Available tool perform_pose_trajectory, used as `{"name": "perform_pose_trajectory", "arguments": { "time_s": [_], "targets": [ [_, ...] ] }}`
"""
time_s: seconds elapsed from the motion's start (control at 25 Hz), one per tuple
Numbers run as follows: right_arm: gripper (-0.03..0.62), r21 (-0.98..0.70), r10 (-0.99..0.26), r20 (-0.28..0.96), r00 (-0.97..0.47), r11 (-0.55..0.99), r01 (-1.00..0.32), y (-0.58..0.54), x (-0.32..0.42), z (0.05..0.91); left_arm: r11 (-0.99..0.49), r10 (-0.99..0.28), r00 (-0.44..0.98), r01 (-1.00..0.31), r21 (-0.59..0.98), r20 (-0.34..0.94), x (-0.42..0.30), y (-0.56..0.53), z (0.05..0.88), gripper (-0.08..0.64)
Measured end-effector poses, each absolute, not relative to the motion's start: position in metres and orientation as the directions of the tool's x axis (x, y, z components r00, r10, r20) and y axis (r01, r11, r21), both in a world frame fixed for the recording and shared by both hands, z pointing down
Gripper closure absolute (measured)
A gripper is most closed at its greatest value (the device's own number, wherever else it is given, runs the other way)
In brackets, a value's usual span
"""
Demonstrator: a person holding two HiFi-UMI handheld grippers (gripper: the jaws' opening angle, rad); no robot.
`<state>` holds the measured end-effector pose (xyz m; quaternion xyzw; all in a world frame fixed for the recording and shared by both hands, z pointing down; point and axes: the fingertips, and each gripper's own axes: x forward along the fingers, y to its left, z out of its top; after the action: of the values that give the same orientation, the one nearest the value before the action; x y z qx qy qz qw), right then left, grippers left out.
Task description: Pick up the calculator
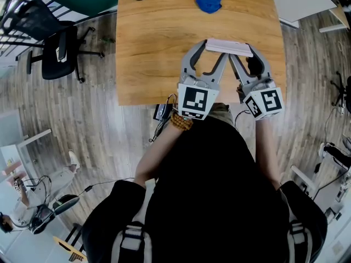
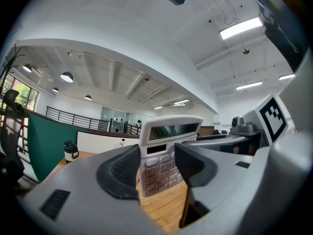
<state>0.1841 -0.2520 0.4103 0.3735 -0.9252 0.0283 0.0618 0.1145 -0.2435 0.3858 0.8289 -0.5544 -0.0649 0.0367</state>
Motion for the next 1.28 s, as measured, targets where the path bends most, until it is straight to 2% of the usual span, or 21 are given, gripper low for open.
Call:
{"name": "perform_pose_trajectory", "arguments": {
  "time_s": [1.28],
  "targets": [
    [0.376,0.049,-0.693,0.190,-0.695,0.714,-0.699,-0.247,0.167,0.426,-0.387,-0.921,0.388,-0.911,0.139,-0.021,0.100,-0.241,0.403,0.330]
  ]
}}
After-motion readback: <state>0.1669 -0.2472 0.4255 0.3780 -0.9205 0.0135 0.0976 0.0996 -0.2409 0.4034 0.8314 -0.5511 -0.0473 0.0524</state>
